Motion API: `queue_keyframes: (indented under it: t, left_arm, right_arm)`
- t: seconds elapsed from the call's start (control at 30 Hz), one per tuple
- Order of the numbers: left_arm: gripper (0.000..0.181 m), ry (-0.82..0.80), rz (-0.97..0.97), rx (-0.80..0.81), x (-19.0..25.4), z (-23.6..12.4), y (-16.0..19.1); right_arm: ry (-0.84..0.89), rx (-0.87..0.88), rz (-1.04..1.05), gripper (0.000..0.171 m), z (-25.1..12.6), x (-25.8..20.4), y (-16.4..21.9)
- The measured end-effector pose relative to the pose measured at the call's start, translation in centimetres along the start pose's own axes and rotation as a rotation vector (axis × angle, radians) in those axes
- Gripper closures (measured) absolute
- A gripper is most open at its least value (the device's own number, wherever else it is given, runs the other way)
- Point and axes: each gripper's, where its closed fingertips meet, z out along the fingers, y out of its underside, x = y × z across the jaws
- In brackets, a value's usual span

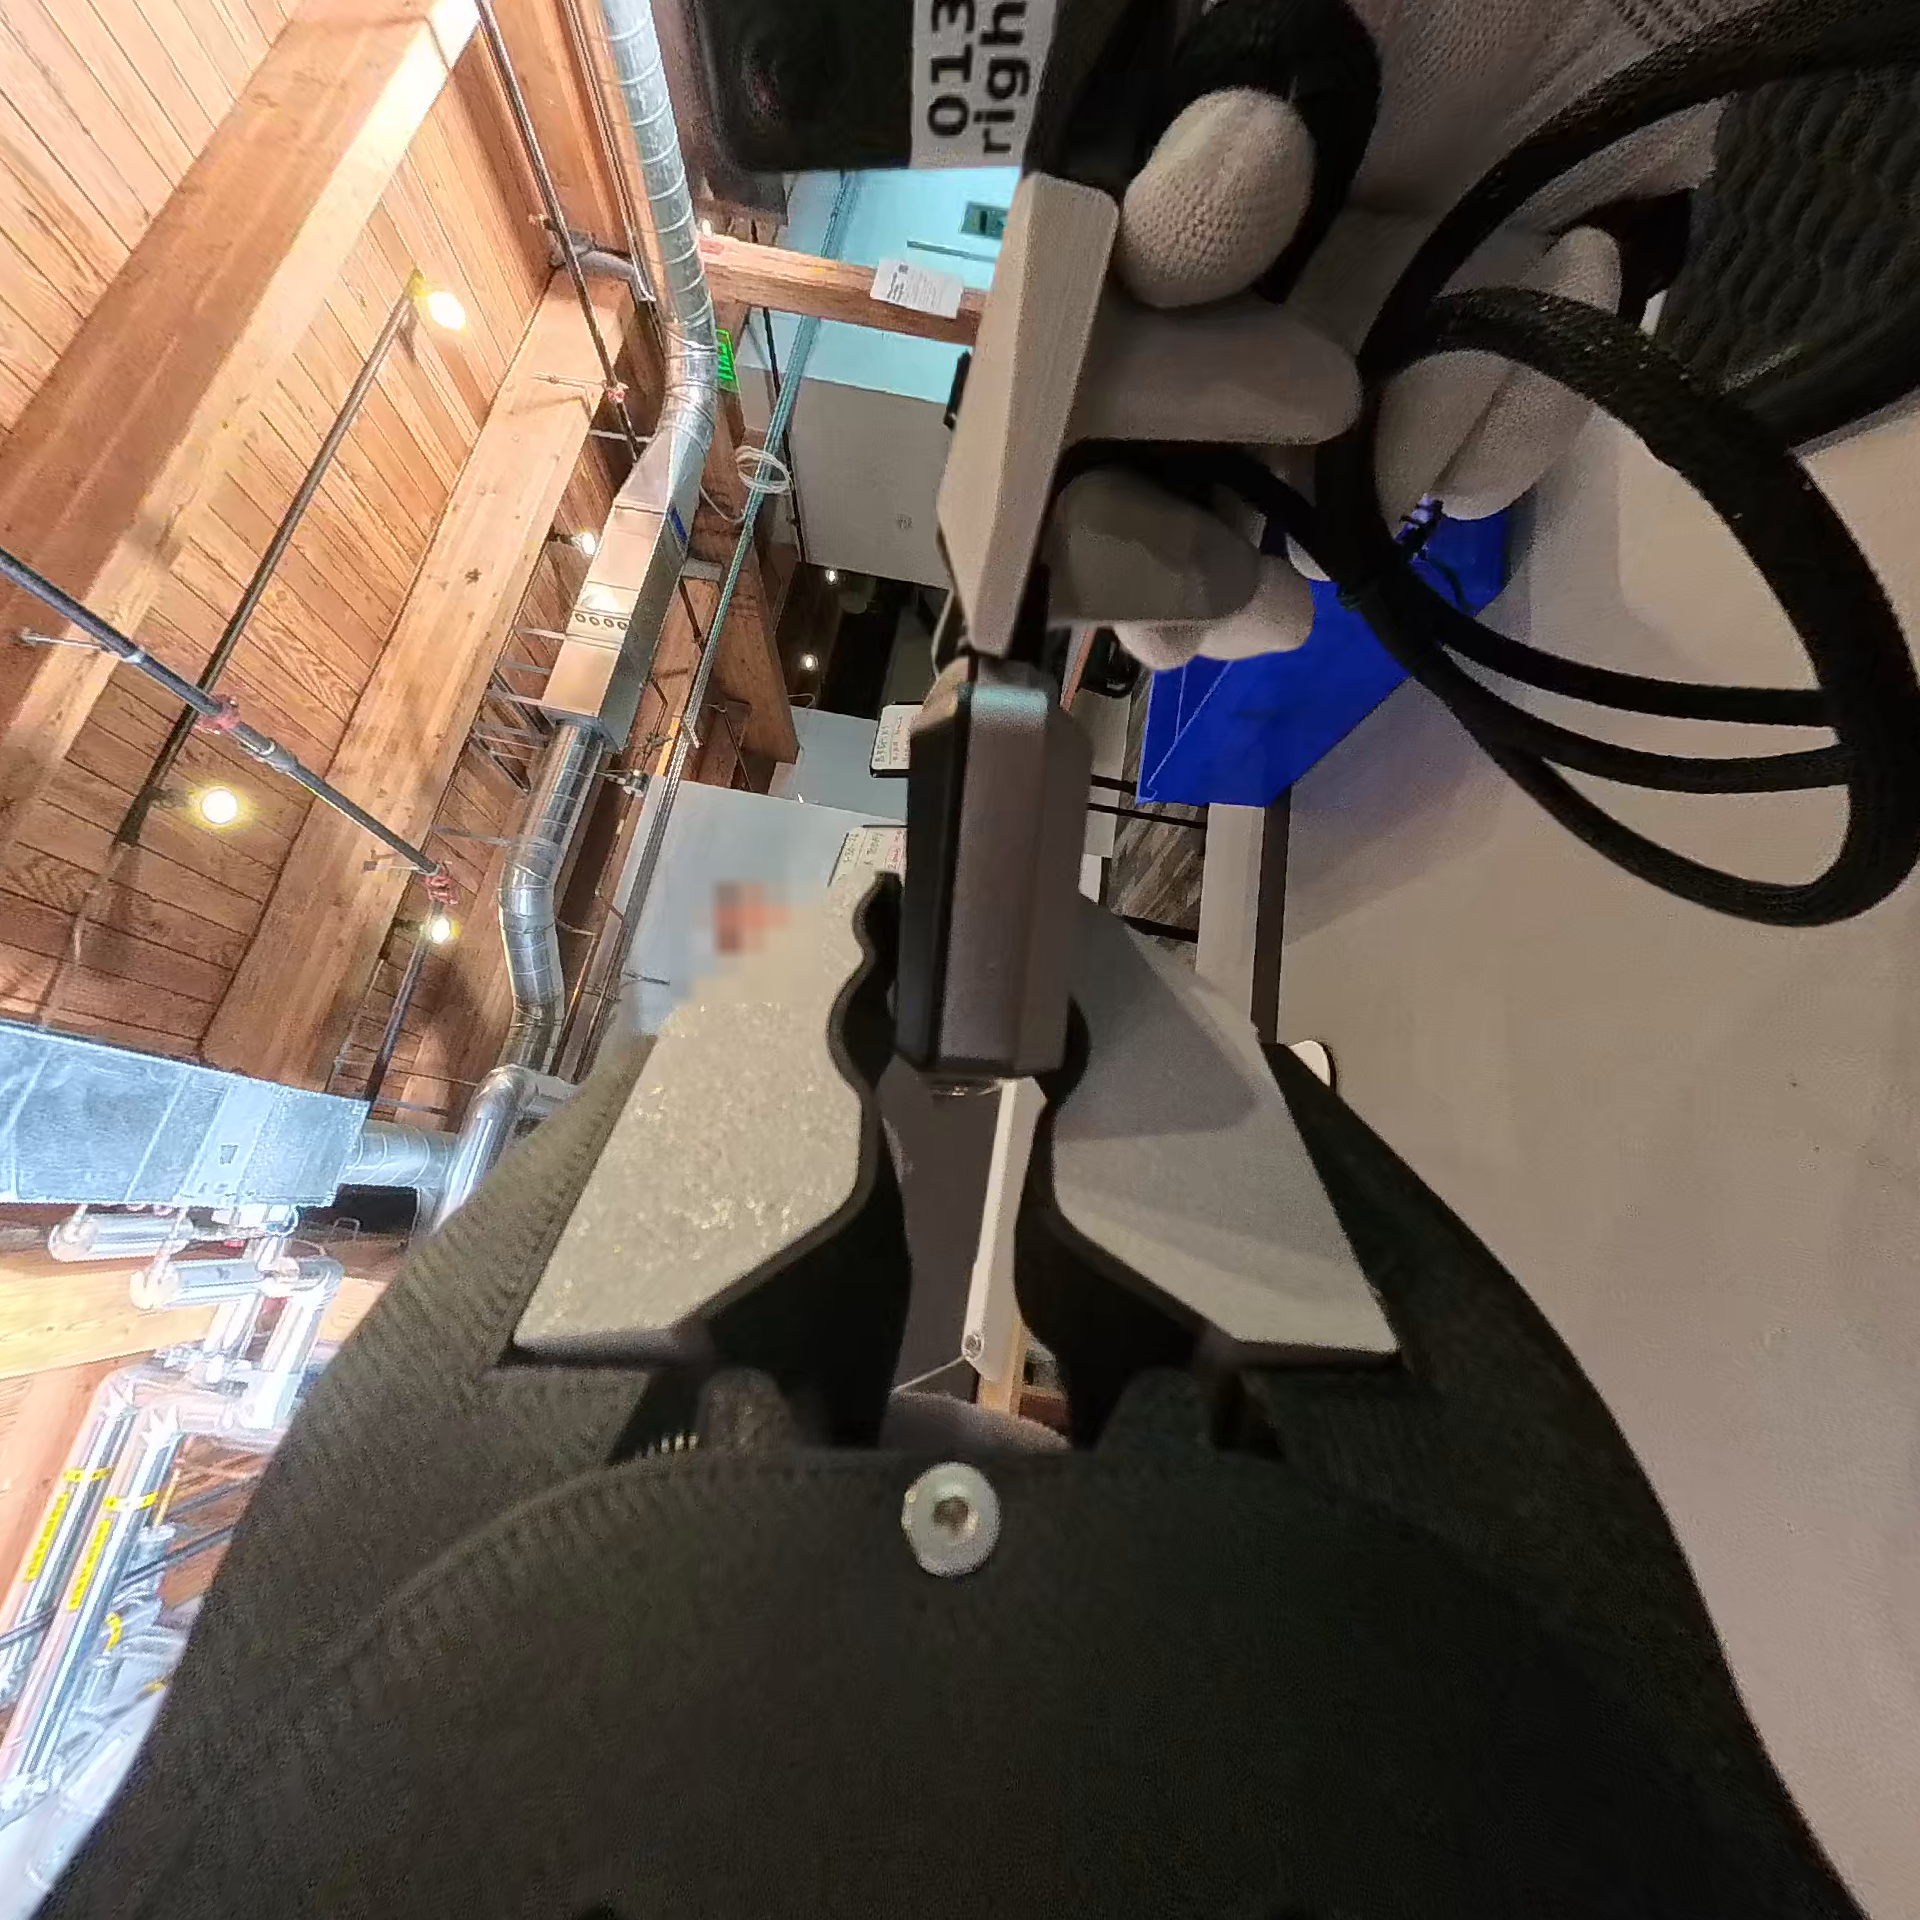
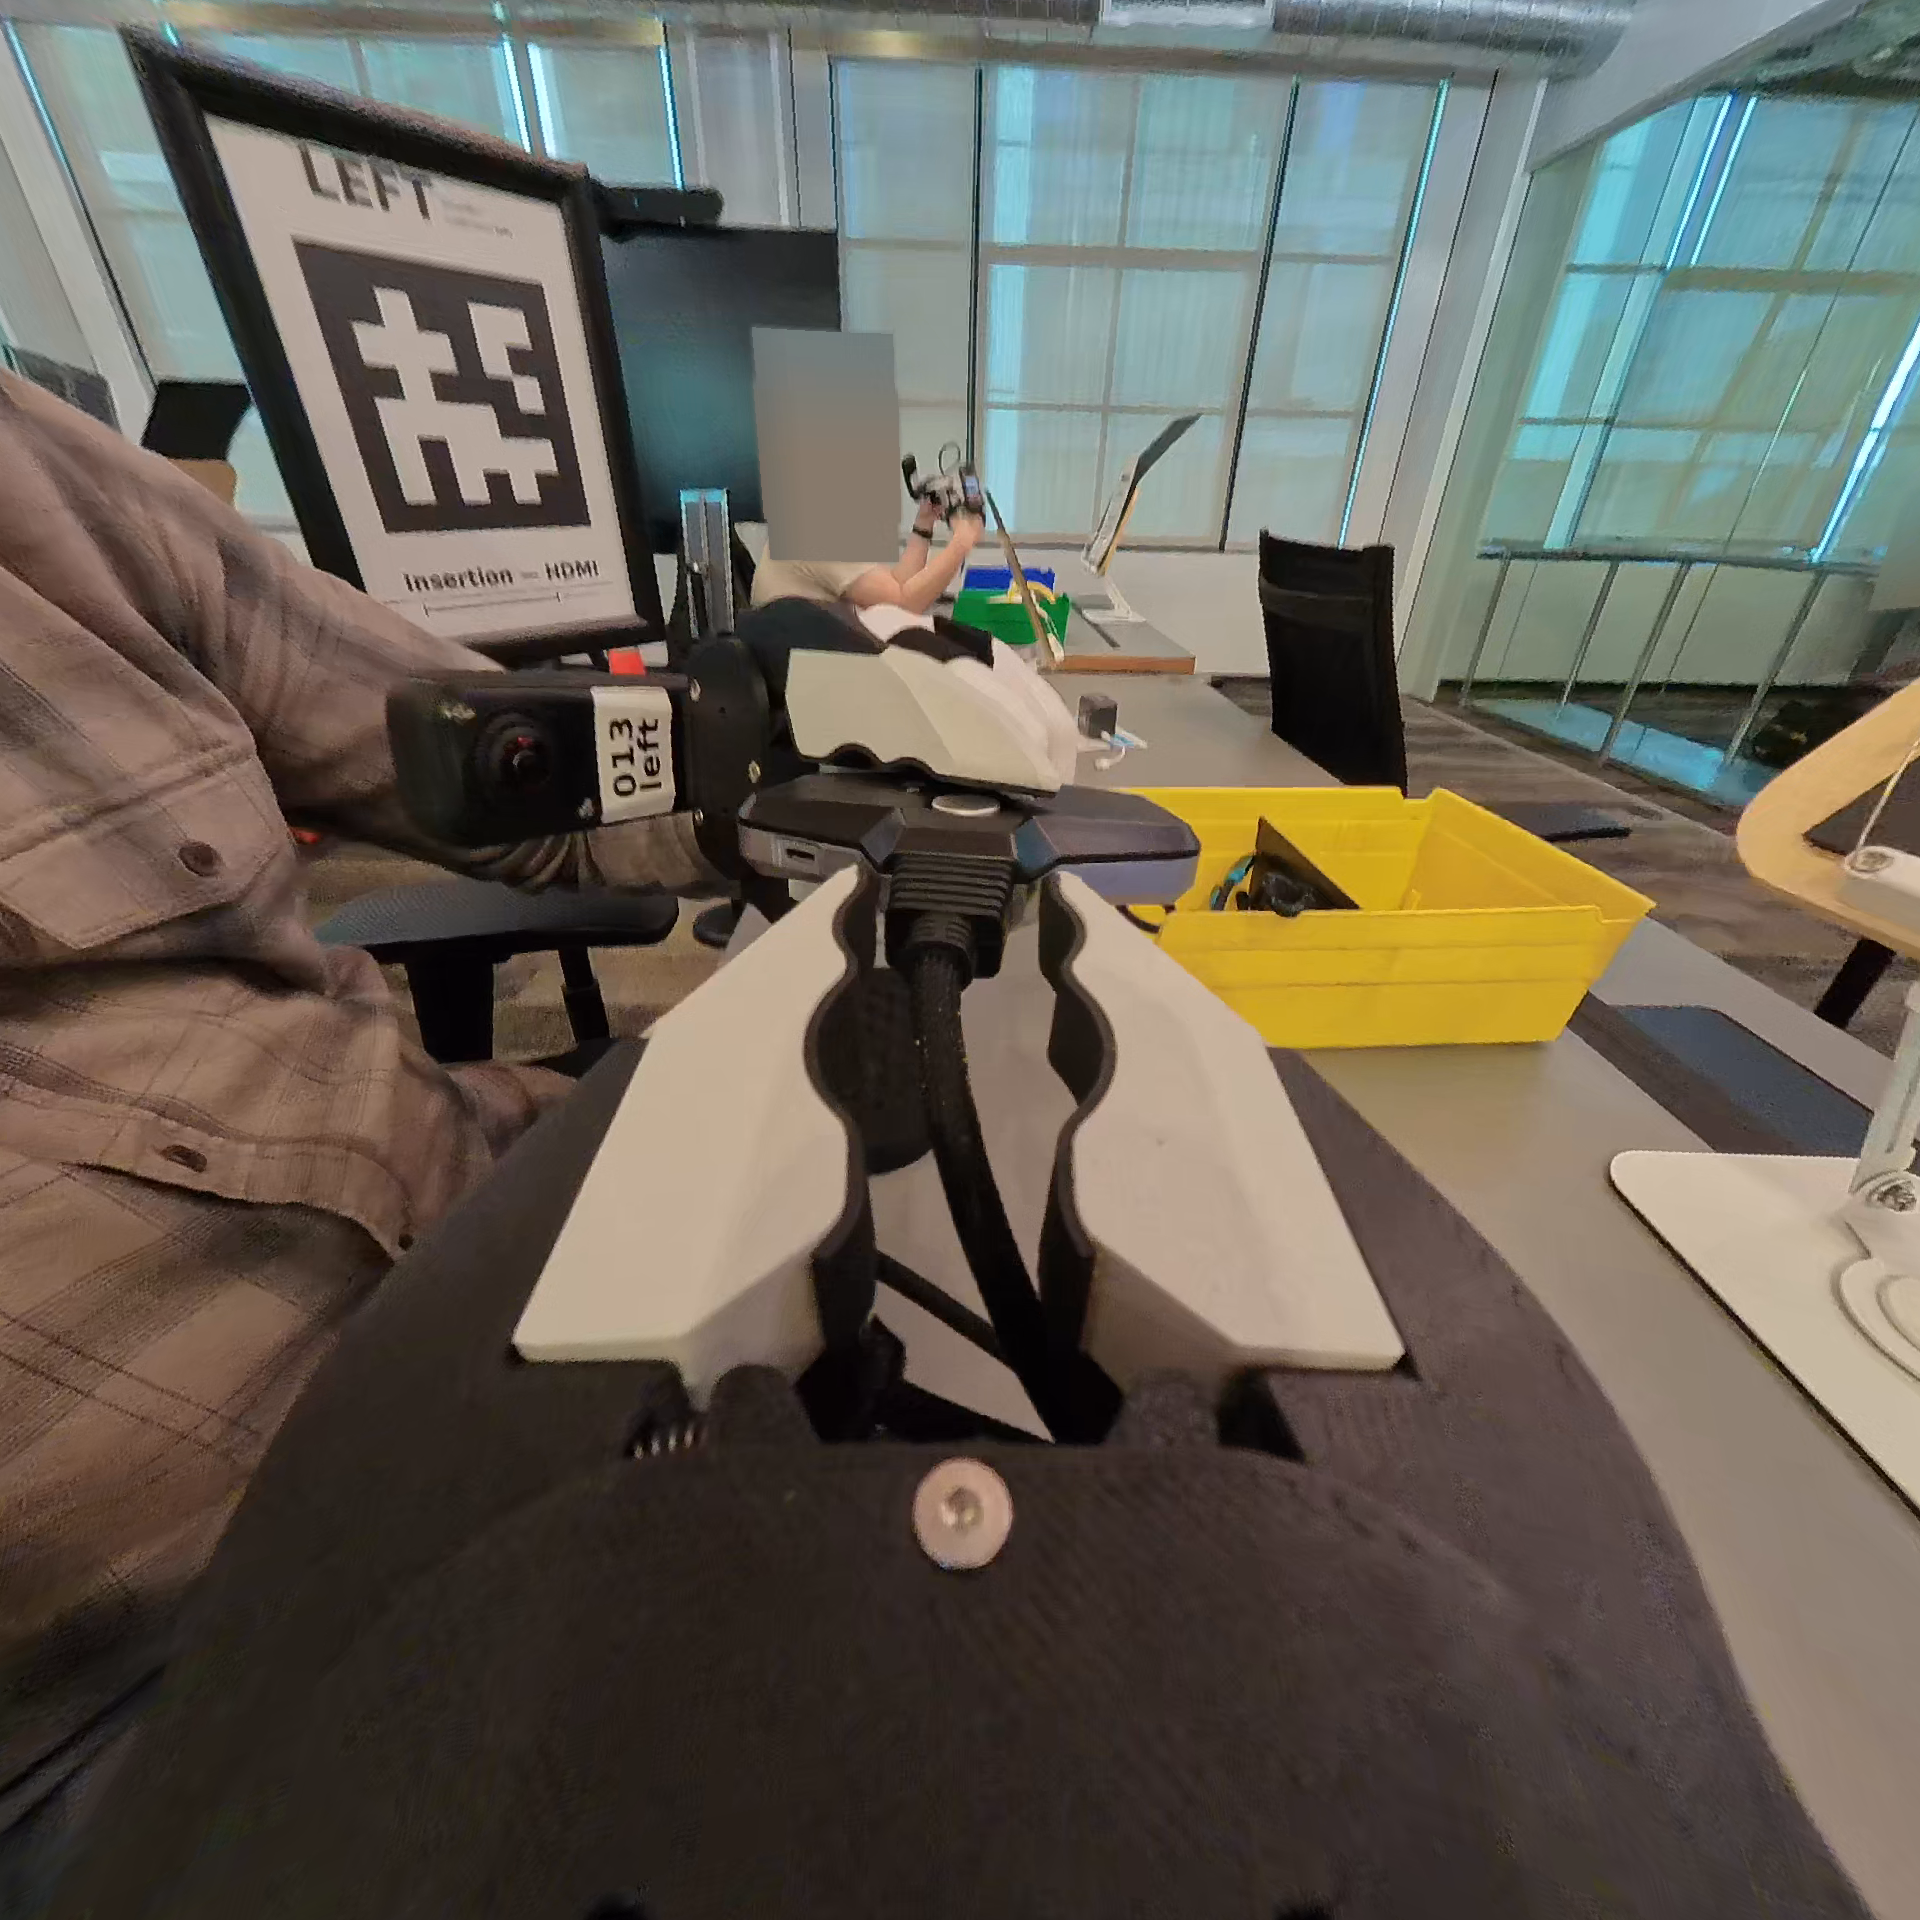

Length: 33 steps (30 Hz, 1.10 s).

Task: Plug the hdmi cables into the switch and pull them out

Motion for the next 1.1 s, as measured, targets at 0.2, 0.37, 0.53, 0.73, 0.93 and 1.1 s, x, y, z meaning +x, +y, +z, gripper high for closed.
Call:
queue_keyframes:
  t: [0.2,0.37,0.53,0.73,0.93,1.1]
  left_arm:
    - [0.159,0.001,-0.026,-0.020,0.1,0.1,0.3]
    - [0.159,0.005,-0.028,-0.026,0.1,0.1,0.3]
    - [0.159,0.022,-0.020,-0.054,0.0,0.2,0.8]
    - [0.144,0.010,-0.036,-0.085,-1.7,0.3,0.7]
    - [0.134,0.002,-0.128,-0.111,-5.1,-1.5,1.2]
    - [0.146,0.044,-0.227,-0.163,-5.3,-3.4,2.6]
  right_arm:
    - [0.028,0.003,-0.021,0.150,-0.6,0.3,-0.3]
    - [0.030,-0.030,-0.025,0.151,-0.4,0.3,0.0]
    - [0.034,0.015,-0.007,0.151,-0.3,0.7,-0.1]
    - [-0.016,0.152,0.075,0.151,-0.7,1.0,-0.5]
    - [-0.127,0.406,0.163,0.152,-3.8,0.9,-2.4]
    - [-0.205,0.537,0.160,0.152,-5.8,-0.1,-4.2]
